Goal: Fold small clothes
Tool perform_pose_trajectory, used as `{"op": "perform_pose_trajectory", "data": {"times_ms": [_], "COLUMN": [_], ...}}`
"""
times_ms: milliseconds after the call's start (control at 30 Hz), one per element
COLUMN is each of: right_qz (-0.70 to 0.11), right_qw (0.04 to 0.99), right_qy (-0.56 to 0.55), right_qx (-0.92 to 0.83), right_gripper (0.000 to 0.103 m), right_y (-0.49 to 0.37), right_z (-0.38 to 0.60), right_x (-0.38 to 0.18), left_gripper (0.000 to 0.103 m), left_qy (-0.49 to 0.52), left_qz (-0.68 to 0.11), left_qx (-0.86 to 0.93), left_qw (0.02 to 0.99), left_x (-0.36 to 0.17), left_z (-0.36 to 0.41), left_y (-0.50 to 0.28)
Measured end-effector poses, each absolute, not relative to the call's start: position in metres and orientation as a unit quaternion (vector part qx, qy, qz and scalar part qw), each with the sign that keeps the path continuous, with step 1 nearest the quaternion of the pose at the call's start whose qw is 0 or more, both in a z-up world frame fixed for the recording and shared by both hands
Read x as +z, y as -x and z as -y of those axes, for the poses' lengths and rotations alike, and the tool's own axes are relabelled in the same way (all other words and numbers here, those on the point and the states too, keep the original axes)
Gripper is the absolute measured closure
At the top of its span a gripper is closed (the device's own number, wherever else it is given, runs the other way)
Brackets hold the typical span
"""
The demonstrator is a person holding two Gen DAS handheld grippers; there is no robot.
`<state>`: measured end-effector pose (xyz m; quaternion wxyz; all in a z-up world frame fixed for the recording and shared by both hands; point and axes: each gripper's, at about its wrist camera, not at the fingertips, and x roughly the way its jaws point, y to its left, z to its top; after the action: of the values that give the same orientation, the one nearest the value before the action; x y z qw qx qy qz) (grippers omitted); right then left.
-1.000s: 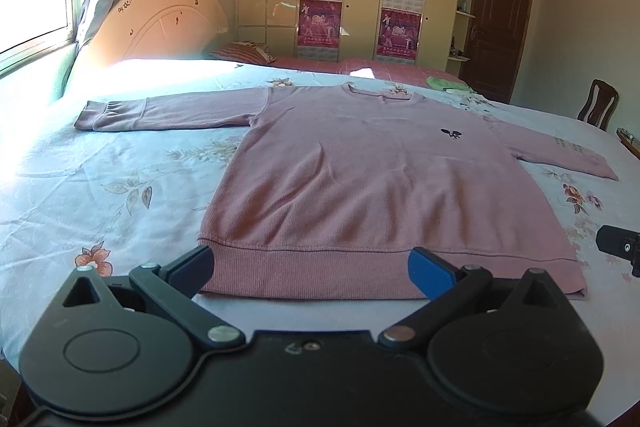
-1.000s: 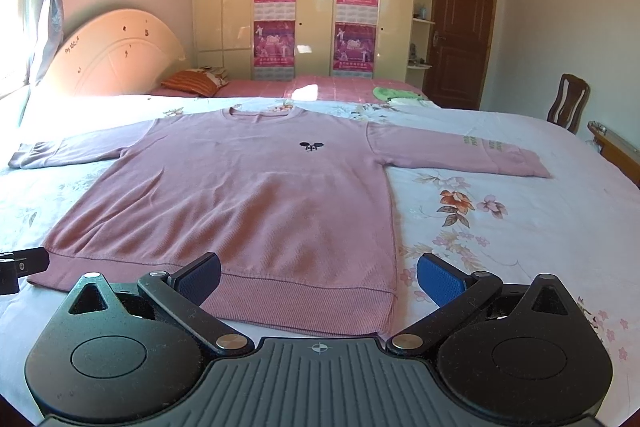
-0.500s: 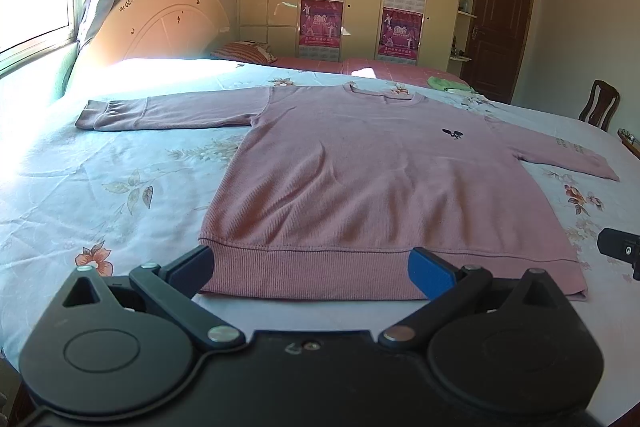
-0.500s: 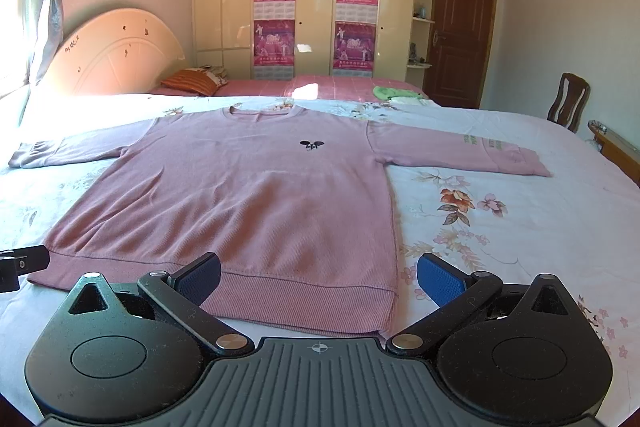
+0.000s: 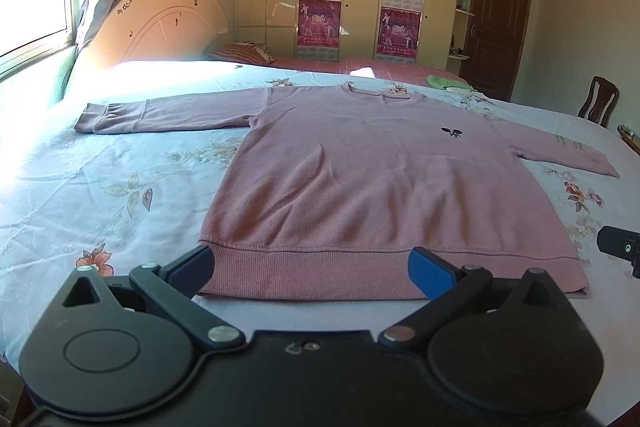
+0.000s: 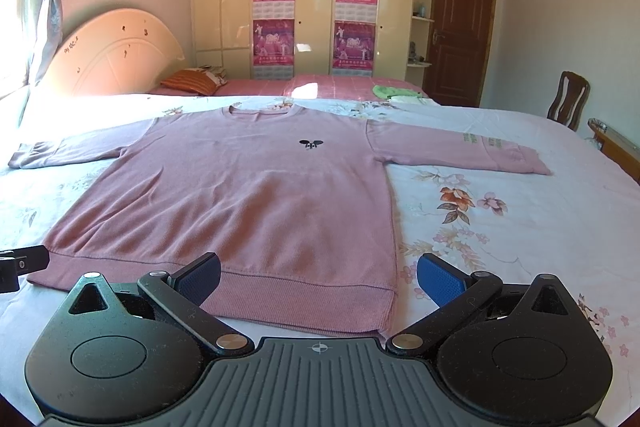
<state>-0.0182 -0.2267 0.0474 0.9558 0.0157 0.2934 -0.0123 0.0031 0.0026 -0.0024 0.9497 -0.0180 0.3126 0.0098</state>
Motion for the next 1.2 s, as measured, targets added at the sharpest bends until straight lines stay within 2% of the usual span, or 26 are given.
{"op": "perform_pose_trajectory", "data": {"times_ms": [1067, 1200], "right_qz": [-0.305, -0.305], "right_qw": [0.951, 0.951], "right_qy": [-0.015, -0.021], "right_qx": [-0.038, -0.053], "right_gripper": [0.0, 0.0], "right_y": [0.007, -0.001], "right_z": [0.239, 0.255], "right_x": [0.044, 0.044], "left_gripper": [0.0, 0.0], "left_qy": [0.007, 0.048], "left_qz": [-0.328, -0.334], "left_qx": [-0.013, -0.041], "left_qw": [0.945, 0.94], "left_x": [-0.009, -0.009], "left_z": [0.008, 0.013], "left_y": [-0.025, -0.039]}}
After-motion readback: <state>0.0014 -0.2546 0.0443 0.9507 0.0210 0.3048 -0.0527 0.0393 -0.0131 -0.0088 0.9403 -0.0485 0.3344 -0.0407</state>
